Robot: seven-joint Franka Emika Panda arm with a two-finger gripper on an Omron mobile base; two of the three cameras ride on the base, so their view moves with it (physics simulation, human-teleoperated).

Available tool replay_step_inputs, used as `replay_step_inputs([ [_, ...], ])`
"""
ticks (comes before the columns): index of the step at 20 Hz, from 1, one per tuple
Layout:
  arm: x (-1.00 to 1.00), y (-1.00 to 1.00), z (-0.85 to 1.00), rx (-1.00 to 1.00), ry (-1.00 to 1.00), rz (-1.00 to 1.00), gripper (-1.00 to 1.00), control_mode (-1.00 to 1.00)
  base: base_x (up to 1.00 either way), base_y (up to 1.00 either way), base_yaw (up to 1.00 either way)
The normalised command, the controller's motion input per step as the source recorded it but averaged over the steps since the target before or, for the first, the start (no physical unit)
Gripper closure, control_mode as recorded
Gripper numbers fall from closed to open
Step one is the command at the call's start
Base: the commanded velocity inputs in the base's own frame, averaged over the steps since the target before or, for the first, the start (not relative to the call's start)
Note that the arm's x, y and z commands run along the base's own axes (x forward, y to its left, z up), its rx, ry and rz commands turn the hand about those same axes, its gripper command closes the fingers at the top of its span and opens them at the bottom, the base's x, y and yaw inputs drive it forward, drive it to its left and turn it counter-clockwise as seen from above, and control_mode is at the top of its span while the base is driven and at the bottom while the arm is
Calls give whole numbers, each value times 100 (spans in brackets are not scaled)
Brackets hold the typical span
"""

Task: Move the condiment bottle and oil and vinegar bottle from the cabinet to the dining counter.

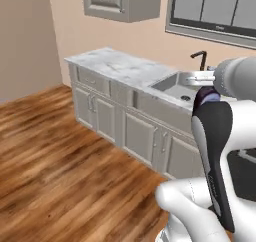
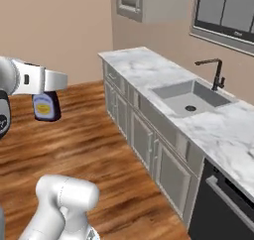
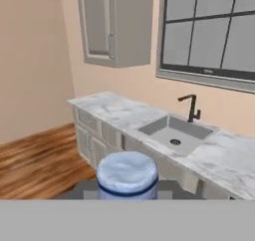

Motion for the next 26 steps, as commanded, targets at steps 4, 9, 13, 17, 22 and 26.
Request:
replay_step_inputs([
  [4,0,0,0,0,0,0,100,100,-3,10,75],
  [9,0,0,0,0,0,0,100,100,0,3,75],
  [13,0,0,0,0,0,0,100,100,0,0,74],
  [17,0,0,0,0,0,0,100,100,0,1,72],
  [22,0,0,0,0,0,0,100,100,0,0,70],
  [26,0,0,0,0,0,0,100,100,0,0,67],
])
